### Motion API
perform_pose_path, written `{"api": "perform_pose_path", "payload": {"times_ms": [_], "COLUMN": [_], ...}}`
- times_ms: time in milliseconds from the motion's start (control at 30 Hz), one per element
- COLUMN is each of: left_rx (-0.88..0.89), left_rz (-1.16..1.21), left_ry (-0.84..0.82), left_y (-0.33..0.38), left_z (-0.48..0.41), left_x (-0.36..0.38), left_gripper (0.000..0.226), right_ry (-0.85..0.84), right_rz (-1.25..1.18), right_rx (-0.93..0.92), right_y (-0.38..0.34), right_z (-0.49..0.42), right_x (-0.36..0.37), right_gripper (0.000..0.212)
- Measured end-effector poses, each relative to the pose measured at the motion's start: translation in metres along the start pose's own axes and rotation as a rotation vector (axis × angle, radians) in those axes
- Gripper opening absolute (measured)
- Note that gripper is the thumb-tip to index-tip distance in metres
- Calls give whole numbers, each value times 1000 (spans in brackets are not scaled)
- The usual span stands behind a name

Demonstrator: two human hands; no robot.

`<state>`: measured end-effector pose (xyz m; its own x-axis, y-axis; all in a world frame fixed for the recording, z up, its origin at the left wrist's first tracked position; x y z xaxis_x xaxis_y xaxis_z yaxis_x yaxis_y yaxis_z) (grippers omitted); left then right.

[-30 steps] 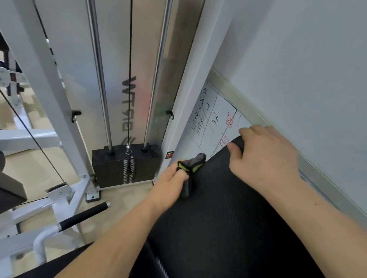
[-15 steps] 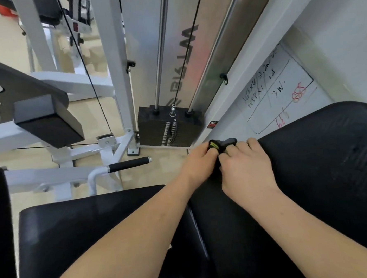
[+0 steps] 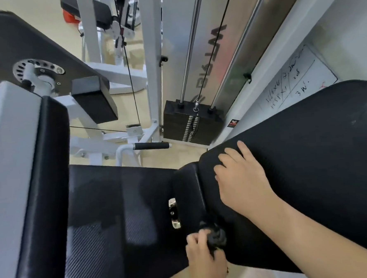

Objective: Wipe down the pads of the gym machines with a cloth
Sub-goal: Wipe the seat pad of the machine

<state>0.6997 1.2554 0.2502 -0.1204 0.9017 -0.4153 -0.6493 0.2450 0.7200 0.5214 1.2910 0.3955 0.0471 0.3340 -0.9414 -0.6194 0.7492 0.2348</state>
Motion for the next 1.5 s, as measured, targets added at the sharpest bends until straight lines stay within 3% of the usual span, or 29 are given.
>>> {"api": "perform_pose_path", "payload": {"times_ms": [100, 133, 233, 333, 433, 533, 567, 700, 767, 933, 1067, 1133, 1233, 1367, 1500], "left_rx": [-130, -158, -279, -290, -59, 136, 155, 66, 101, 102, -26, -113, -49, 12, -5], "left_rz": [-174, -91, 109, 333, 419, 423, 395, 193, 99, 278, 260, 221, 207, 291, 387], "left_ry": [-259, -229, -229, 51, 238, 375, 360, 1, 25, 124, 273, 231, 185, 243, 224], "left_y": [-16, -22, -23, -13, 14, 31, 28, -14, -28, -13, 18, 31, 23, -27, -76], "left_z": [40, 51, 66, 54, 23, 4, -5, -32, -36, -39, -138, -200, -236, -163, -61], "left_x": [1, -2, -2, -15, -38, -42, -37, -5, -1, 21, 7, -15, -25, 2, 35], "left_gripper": [41, 31, 37, 21, 19, 33, 35, 49, 53, 59, 54, 51, 47, 61, 58], "right_ry": [25, 35, 84, 130, 69, -5, -35, -107, -83, -139, -164, -170, -215, -394, -520], "right_rz": [-24, -33, -68, -99, -73, -2, 22, 119, 198, 307, 257, 216, 220, 254, 291], "right_rx": [-50, -74, -120, -154, -187, -224, -224, -266, -300, -224, -209, -216, -216, -174, -169], "right_y": [-6, -8, -8, -12, -18, -21, -22, -22, -23, -29, -30, -31, -36, -42, -47], "right_z": [27, 38, 53, 57, 43, 25, 18, -10, -30, -68, -88, -93, -102, -117, -123], "right_x": [2, 0, -3, -4, 3, 17, 24, 45, 55, 63, 68, 67, 71, 78, 78], "right_gripper": [14, 14, 16, 17, 22, 23, 24, 26, 32, 37, 36, 32, 31, 46, 69]}}
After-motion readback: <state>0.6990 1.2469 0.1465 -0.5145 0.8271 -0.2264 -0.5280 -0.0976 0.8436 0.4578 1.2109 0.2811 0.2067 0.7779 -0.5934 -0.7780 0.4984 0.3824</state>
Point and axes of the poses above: each hand's wrist, its own z-axis away from the middle knuckle, its own x-axis out of the palm, y = z × x, the point moved 1 cm from there along -z, towards the middle knuckle, and after that the axes turned 1 degree about -x, right-handed, at the moved point
